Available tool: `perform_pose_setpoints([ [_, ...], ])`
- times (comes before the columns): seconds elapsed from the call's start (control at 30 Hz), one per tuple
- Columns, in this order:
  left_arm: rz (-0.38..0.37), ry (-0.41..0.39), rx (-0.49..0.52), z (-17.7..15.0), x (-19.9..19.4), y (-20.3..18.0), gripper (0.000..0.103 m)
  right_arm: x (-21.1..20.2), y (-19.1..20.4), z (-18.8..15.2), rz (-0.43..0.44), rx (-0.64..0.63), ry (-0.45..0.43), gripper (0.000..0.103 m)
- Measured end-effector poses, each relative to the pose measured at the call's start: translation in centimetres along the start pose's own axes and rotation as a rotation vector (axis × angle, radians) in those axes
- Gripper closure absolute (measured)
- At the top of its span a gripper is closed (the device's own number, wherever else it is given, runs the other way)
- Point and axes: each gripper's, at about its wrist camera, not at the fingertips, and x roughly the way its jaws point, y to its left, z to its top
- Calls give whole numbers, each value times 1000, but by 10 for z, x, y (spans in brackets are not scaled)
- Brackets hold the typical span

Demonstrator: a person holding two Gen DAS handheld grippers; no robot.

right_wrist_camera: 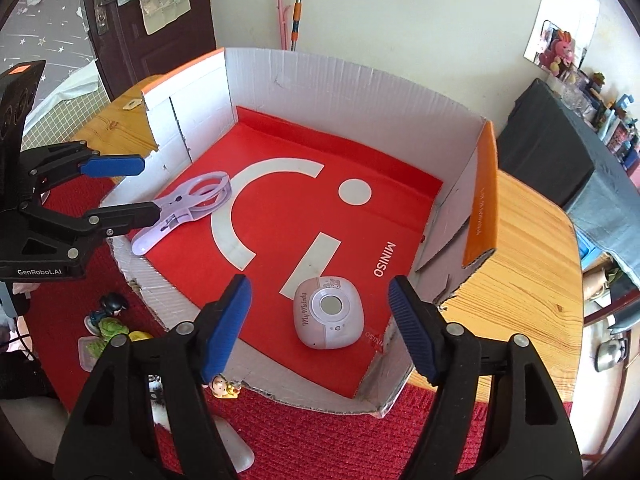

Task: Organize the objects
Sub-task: 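Withdraw both tools from the box back toward the remaining items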

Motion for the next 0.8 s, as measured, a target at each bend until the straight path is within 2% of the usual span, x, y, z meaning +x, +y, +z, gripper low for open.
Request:
perform_pose_setpoints([
  [0.13,-2,-42,-29,-1,-17,1,31,-22,2,-2,-29,36,-64,26],
  [0.53,50,-172,-66,-27,-63,-7,12,-71,21,-30,-52,130,-237,10],
  [0.67,61,-201,-85,-39,-74,-10,6,-80,31,-43,-64,147,-282,9],
  [0.8,93,-228,-87,-51,-82,-16,5,-80,41,-55,-91,162,-308,8],
])
